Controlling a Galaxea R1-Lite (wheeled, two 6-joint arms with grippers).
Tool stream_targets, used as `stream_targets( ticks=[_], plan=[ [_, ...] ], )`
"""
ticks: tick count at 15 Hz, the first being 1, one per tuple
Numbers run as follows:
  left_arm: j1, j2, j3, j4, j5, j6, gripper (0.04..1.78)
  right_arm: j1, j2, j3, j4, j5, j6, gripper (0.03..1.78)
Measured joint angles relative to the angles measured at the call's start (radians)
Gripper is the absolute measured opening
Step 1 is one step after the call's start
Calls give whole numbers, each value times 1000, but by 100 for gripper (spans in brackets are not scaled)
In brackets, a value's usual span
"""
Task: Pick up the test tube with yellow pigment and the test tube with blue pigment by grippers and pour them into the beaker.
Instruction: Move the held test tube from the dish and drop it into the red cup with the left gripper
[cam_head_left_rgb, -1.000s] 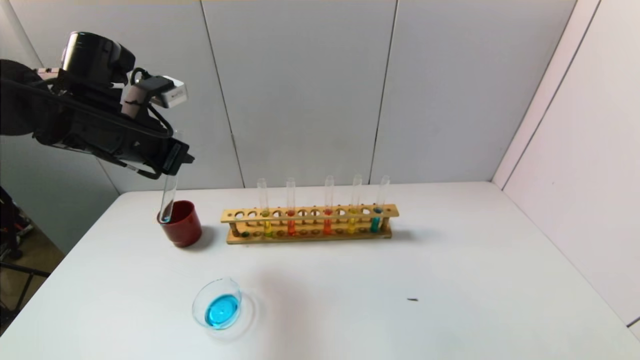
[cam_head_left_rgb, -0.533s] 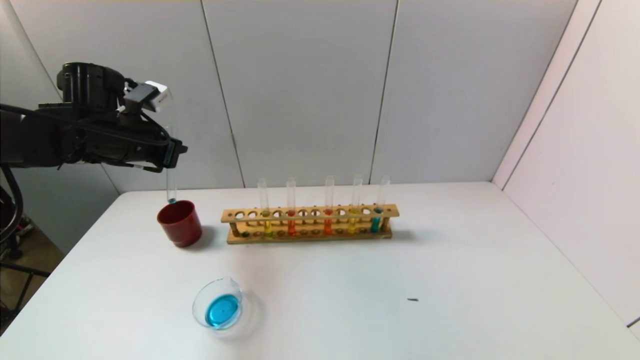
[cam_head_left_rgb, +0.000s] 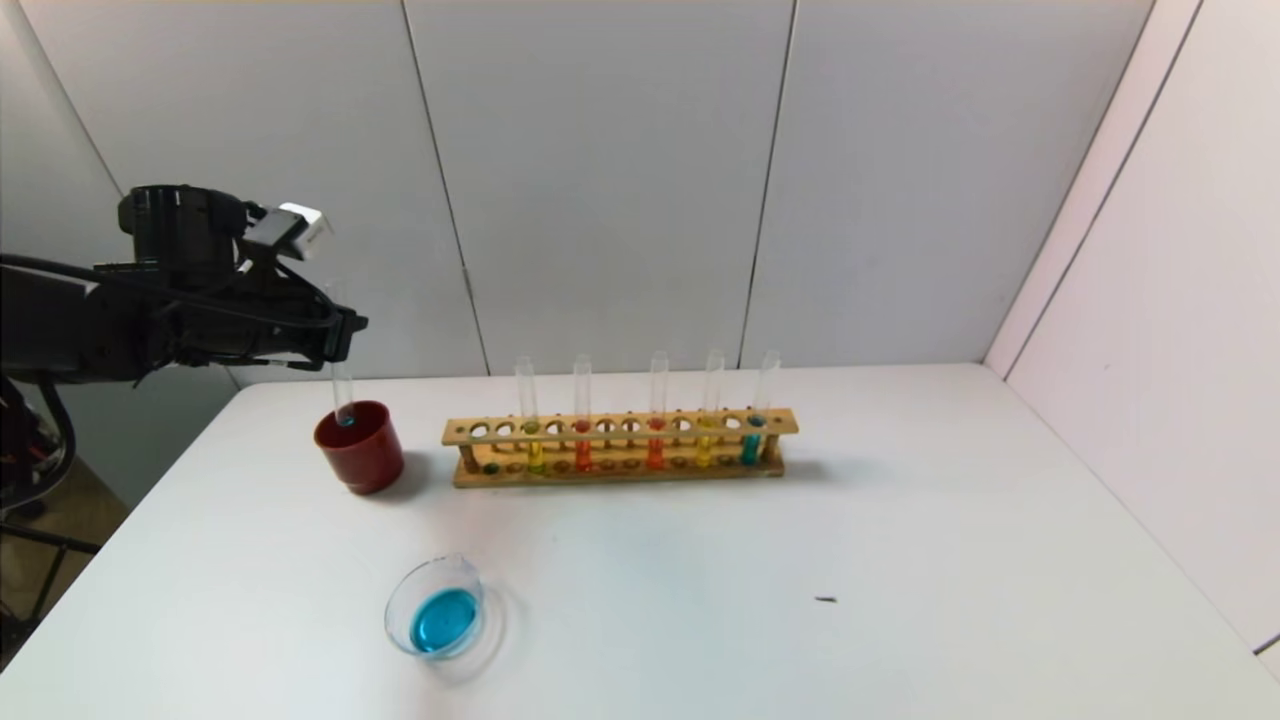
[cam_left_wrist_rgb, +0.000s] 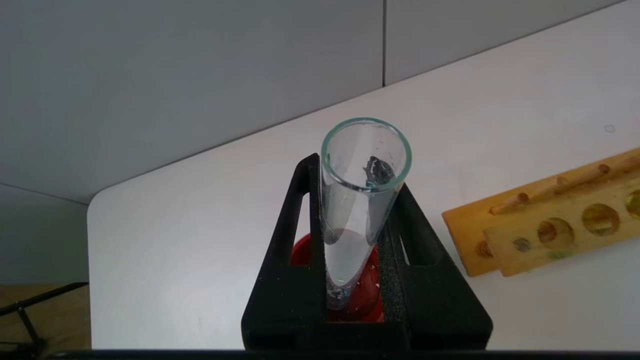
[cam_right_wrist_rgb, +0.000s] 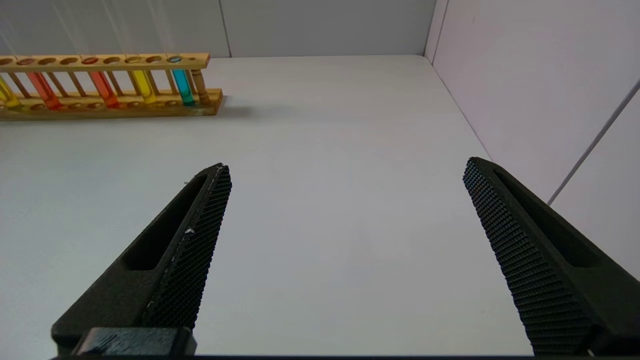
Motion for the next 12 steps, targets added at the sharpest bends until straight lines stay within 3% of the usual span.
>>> stream_targets(
  ticks=[12],
  plan=[
    [8,46,204,-204,-1,-11,33,0,0,0,0,0,0,170]
  ],
)
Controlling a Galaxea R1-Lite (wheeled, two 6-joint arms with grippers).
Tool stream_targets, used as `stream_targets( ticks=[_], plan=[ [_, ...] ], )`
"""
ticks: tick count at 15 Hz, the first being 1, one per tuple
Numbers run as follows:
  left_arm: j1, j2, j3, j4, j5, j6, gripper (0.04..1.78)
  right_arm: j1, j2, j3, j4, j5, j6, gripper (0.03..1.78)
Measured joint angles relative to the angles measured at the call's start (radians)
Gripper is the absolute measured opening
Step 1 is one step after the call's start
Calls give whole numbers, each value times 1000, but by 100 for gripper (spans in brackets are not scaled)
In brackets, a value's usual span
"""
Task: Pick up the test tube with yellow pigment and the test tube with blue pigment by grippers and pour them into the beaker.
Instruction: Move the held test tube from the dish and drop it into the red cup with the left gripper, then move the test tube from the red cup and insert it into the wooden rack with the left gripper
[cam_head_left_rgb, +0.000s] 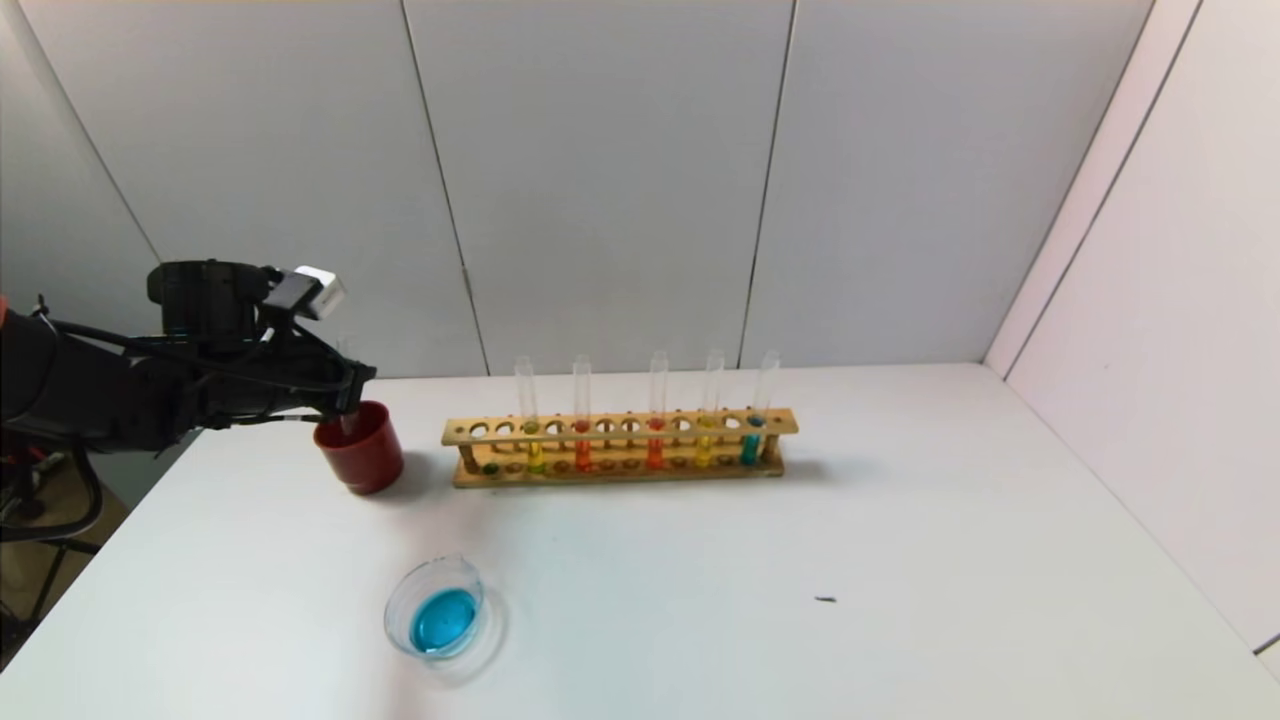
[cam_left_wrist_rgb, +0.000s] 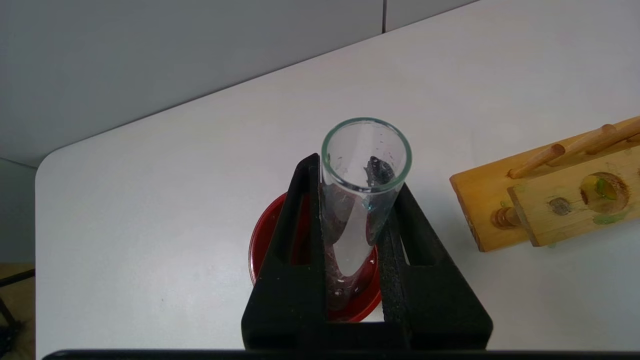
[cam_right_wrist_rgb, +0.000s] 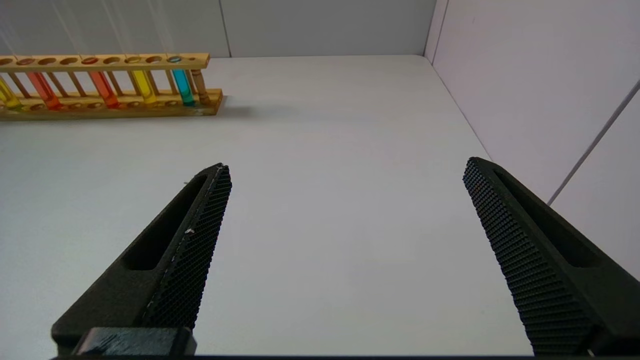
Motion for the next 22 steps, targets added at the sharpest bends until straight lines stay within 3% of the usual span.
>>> stream_targets(
  ticks=[4,10,13,18,22],
  plan=[
    [0,-1,46,-68,-2,3,51,0,0,0,0,0,0,170],
    [0,-29,65,-71,-2,0,142,0,0,0,0,0,0,170],
    [-11,-79,77,-57,-1,-11,170,0,0,0,0,0,0,170],
    [-91,-219,178,-60,60,-126,175,0,0,0,0,0,0,170],
    [-236,-357,299,-79,208,-241,175,0,0,0,0,0,0,170]
  ],
)
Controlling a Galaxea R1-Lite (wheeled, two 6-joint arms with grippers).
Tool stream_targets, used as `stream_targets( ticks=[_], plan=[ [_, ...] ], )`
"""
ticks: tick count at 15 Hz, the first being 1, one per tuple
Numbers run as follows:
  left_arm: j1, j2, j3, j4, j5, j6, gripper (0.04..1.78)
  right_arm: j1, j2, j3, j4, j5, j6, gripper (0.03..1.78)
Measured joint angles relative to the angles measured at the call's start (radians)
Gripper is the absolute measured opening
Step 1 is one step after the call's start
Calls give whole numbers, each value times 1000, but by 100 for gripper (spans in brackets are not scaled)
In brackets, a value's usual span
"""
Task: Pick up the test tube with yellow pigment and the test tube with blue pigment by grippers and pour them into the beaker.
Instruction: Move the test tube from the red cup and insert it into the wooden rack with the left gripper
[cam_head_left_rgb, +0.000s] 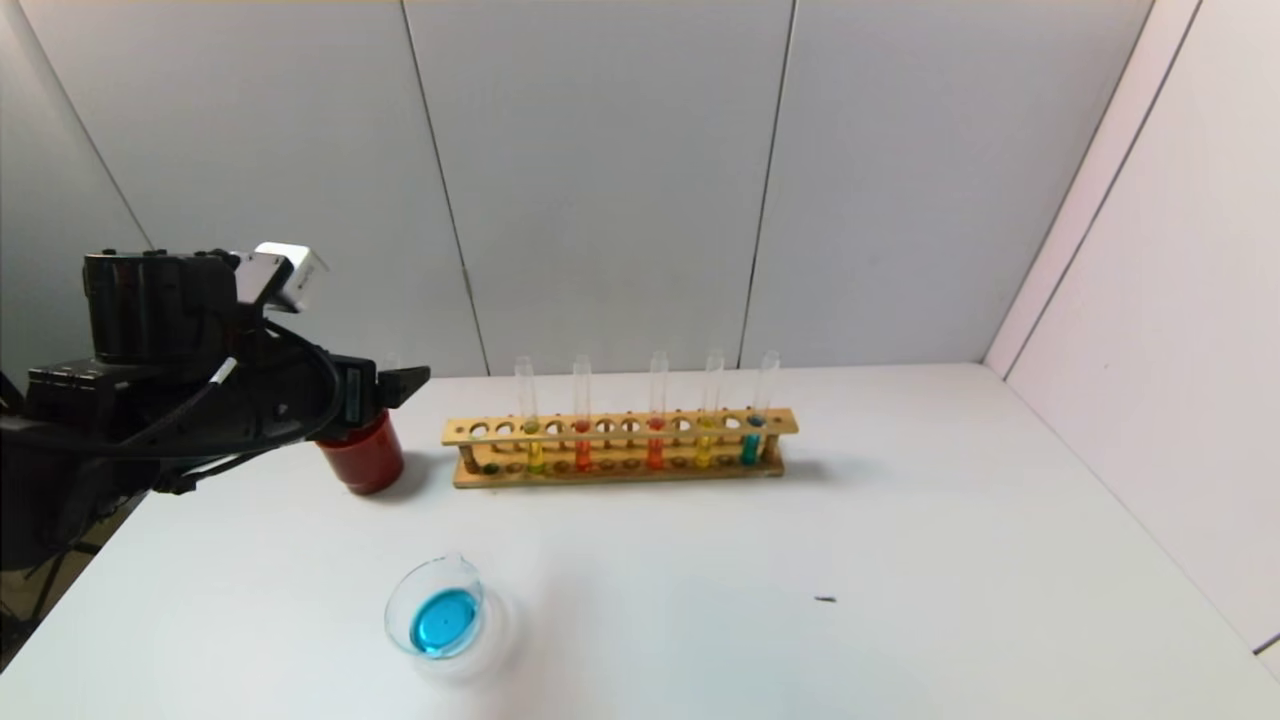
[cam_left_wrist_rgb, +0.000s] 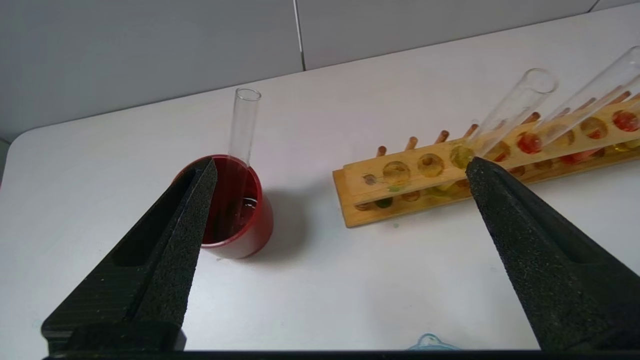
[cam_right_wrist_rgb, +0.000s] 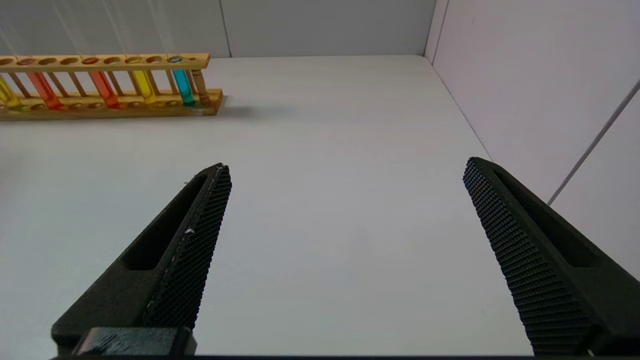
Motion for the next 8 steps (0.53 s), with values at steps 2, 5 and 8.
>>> stream_targets(
  ticks=[2,5,8],
  plan=[
    [-96,-44,62,-41,85,-24,175,0,0,0,0,0,0,170],
    [-219,-56,144,-187,215,-31,175,0,0,0,0,0,0,170],
    [-281,-9,189,-337,276,-34,175,0,0,0,0,0,0,170]
  ],
)
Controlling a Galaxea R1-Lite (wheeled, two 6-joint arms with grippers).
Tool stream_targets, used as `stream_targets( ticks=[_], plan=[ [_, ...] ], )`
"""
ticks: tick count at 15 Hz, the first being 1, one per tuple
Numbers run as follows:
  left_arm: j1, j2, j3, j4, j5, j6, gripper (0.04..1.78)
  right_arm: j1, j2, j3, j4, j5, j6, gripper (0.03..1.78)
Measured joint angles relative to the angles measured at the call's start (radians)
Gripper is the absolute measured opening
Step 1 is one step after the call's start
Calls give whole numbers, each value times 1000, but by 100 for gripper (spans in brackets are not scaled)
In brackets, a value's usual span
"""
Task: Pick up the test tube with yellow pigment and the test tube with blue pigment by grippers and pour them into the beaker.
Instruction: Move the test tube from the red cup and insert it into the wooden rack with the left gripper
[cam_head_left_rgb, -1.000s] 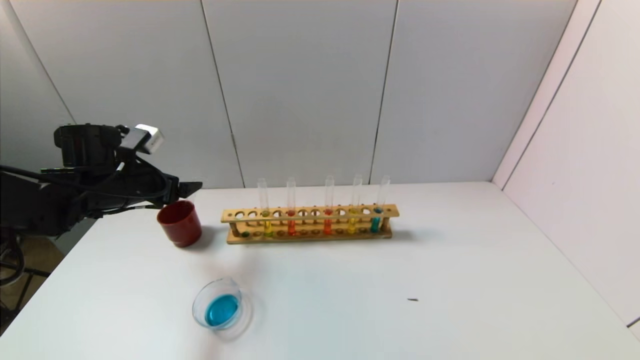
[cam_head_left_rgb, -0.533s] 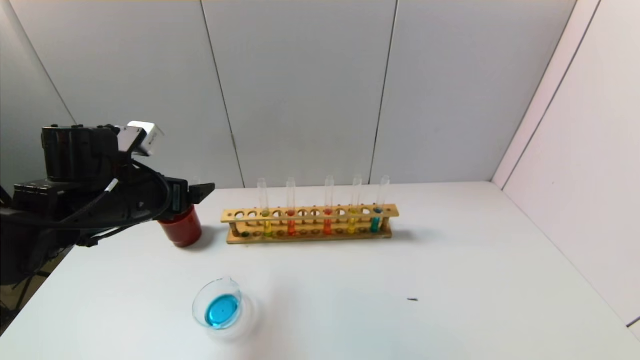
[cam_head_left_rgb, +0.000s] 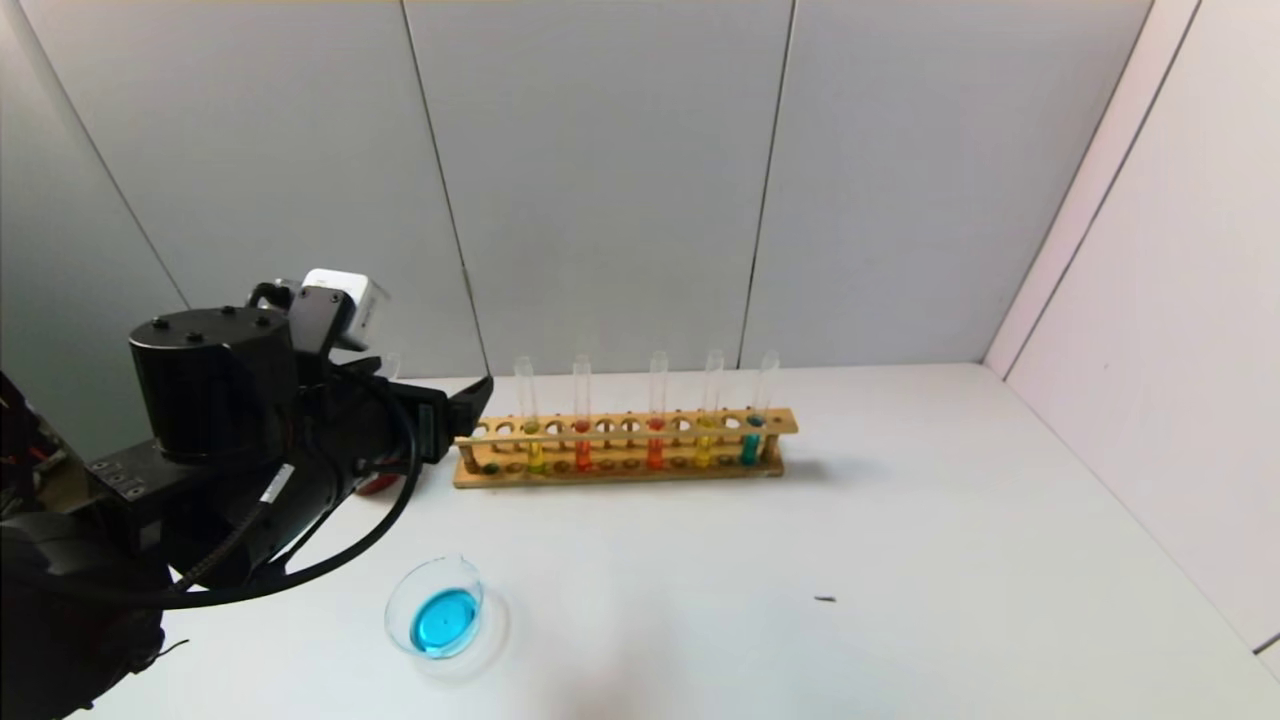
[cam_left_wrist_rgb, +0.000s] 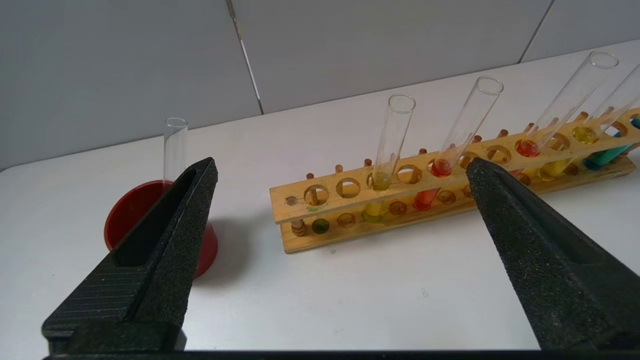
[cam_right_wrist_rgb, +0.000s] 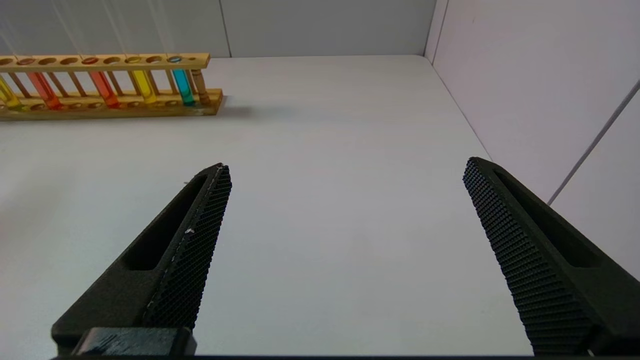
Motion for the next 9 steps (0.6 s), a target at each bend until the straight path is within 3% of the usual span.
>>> stream_targets(
  ticks=[9],
  plan=[
    [-28,261,17,-292,26,-22,175,0,0,0,0,0,0,170]
  ],
)
